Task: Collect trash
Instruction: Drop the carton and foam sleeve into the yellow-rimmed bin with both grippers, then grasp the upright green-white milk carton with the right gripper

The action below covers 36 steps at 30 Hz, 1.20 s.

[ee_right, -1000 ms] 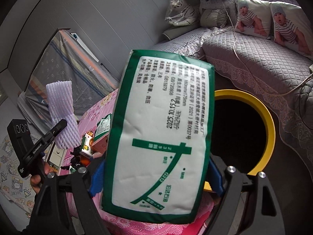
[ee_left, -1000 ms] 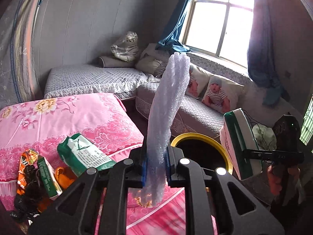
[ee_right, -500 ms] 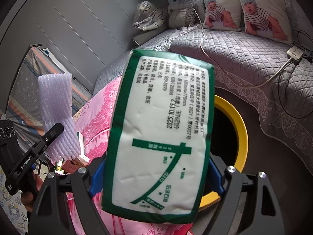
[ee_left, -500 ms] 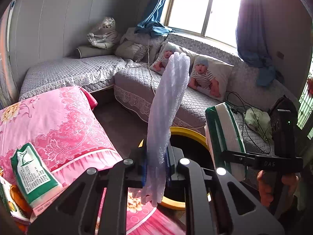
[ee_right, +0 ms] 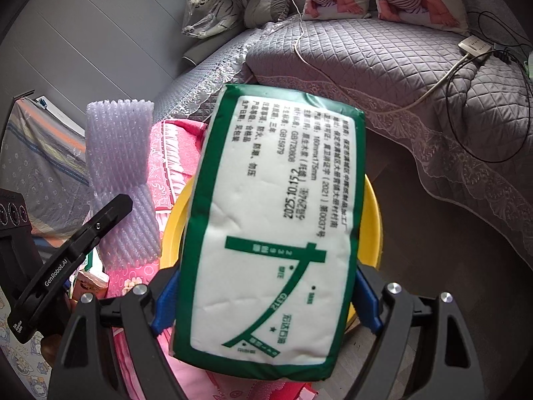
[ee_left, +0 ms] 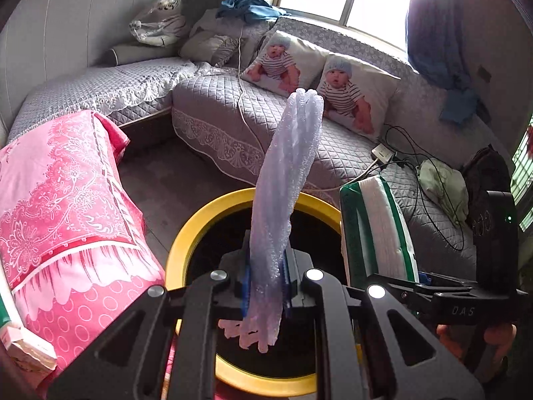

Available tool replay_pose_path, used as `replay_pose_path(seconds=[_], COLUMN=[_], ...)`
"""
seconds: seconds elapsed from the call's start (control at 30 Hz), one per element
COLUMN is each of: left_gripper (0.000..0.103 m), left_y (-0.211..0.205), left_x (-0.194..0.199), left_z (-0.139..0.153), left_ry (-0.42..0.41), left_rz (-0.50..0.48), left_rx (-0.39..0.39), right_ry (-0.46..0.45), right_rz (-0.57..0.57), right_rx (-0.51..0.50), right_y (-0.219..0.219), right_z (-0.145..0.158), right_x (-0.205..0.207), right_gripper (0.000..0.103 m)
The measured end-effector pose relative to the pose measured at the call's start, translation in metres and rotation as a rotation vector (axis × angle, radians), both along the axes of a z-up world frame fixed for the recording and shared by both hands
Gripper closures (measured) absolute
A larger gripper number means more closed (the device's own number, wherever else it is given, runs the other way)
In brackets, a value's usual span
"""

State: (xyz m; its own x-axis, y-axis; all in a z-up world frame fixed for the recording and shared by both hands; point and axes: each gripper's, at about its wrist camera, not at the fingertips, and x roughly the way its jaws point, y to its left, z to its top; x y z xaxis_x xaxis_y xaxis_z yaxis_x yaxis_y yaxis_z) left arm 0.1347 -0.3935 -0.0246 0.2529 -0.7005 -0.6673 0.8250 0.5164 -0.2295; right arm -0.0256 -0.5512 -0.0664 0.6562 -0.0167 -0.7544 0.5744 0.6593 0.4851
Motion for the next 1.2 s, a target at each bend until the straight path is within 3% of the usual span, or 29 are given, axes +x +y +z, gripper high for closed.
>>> replay_pose_path(seconds=[0.2, 0.27, 0.3, 0.33, 0.53, 0.8, 0.97, 1.1, 1.2], left_gripper=[0.086, 0.063, 0.029, 0.011, 0.010, 0.008, 0.008, 0.008, 0.008], left_y=[-0.007, -0.002, 0.003, 0.010, 0.036, 0.111, 0.187, 0.271, 0.338], left_x=[0.005, 0.011, 0.014, 0.016, 0.020, 0.011, -0.006, -0.022, -0.034], left_z=[-0.004, -0.001, 0.000, 0.002, 0.012, 0.047, 0.070, 0.074, 0.070], left_ry=[0.017, 0.029, 0.030, 0.017, -0.013, -0.097, -0.198, -0.257, -0.332], left_rz=[0.026, 0.062, 0.098, 0.137, 0.188, 0.284, 0.333, 0.404, 0.525], left_rx=[0.010, 0.000, -0.011, -0.031, -0.070, -0.166, -0.204, -0.211, -0.177], right_ry=[0.000, 0.000, -0.003, -0.009, -0.074, -0.220, -0.294, -0.323, -0.320], right_rz=[0.034, 0.014, -0.001, -0.014, -0.072, -0.018, 0.192, 0.463, 0.700], right_rx=[-0.023, -0.047, -0.062, -0.076, -0.097, -0.201, -0.264, -0.396, -0.481], right_y=[0.009, 0.010, 0.010, 0.009, 0.007, 0.037, 0.080, 0.145, 0.207], right_z=[0.004, 0.008, 0.011, 0.014, 0.028, 0.037, 0.051, 0.067, 0.073], right_x=[0.005, 0.004, 0.002, -0.001, -0.024, -0.041, -0.020, 0.003, 0.019], right_gripper=[0.020, 0.018, 0.017, 0.015, 0.011, 0.008, 0.008, 0.008, 0.008])
